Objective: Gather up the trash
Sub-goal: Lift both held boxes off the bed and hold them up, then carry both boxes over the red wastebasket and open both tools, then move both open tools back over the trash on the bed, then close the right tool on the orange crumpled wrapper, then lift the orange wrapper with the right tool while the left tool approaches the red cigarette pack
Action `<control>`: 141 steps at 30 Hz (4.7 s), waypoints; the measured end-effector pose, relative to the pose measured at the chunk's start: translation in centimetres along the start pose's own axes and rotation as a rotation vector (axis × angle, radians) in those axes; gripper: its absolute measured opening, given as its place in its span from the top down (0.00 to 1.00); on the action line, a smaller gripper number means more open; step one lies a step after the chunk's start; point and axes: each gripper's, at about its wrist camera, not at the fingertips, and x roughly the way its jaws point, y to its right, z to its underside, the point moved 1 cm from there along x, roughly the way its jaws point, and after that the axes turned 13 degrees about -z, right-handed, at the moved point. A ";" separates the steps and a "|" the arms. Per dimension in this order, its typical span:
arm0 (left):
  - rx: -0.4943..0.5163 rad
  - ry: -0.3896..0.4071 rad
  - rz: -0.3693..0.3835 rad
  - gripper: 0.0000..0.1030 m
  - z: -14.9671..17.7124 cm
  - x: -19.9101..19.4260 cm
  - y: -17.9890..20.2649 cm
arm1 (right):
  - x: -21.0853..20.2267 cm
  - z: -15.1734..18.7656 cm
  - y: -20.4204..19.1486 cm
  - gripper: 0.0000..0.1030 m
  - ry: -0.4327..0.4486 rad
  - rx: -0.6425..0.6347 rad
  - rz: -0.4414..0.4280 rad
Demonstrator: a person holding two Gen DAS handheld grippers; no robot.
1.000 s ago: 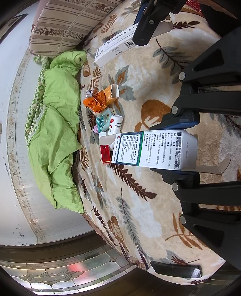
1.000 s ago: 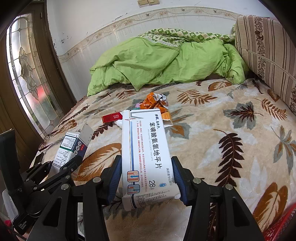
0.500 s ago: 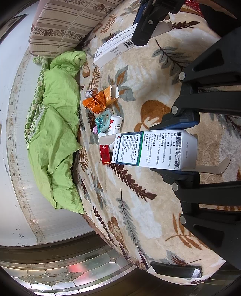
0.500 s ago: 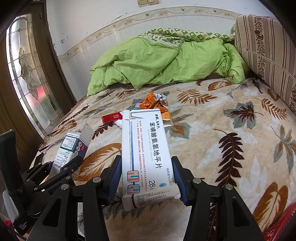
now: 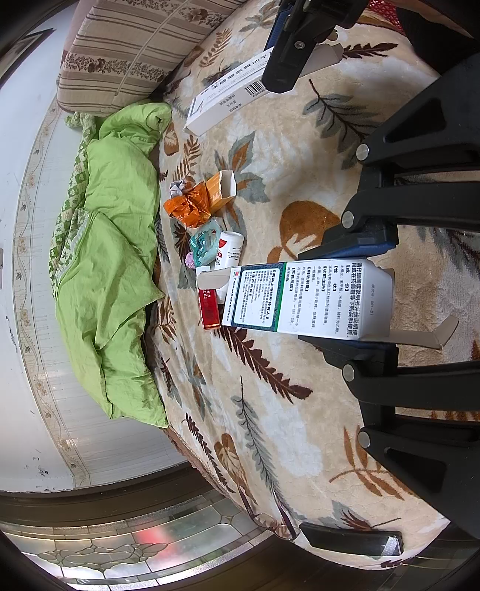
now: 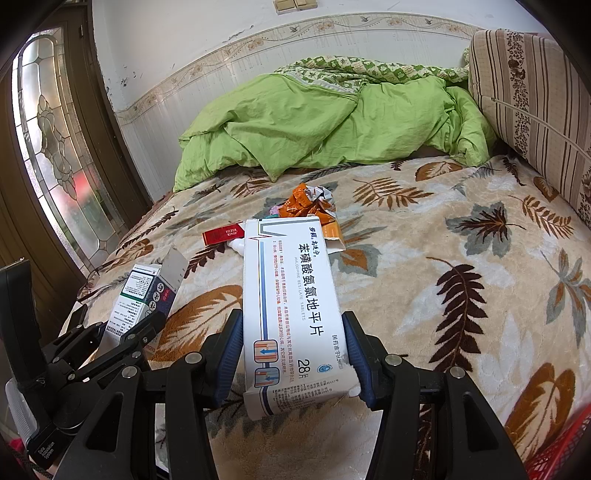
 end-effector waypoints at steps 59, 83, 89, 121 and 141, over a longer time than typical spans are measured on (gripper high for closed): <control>0.491 -0.124 0.880 0.44 2.7 -19.9 27.7 | -31.5 13.1 17.3 0.41 0.239 0.646 0.337; 0.200 -0.047 0.566 0.39 -2.6 -10.9 11.9 | -19.8 4.1 10.3 0.40 0.099 0.347 0.106; 0.090 -0.071 0.437 0.39 -3.6 -6.1 7.2 | -14.1 0.7 7.3 0.39 0.050 0.250 0.019; -0.184 -0.196 0.183 0.39 -3.2 8.5 -3.8 | 20.0 -12.6 6.5 0.33 -0.151 0.117 0.046; -0.133 -0.215 0.213 0.34 -13.5 18.7 -2.9 | 6.7 -5.7 3.8 0.41 0.027 0.220 -0.145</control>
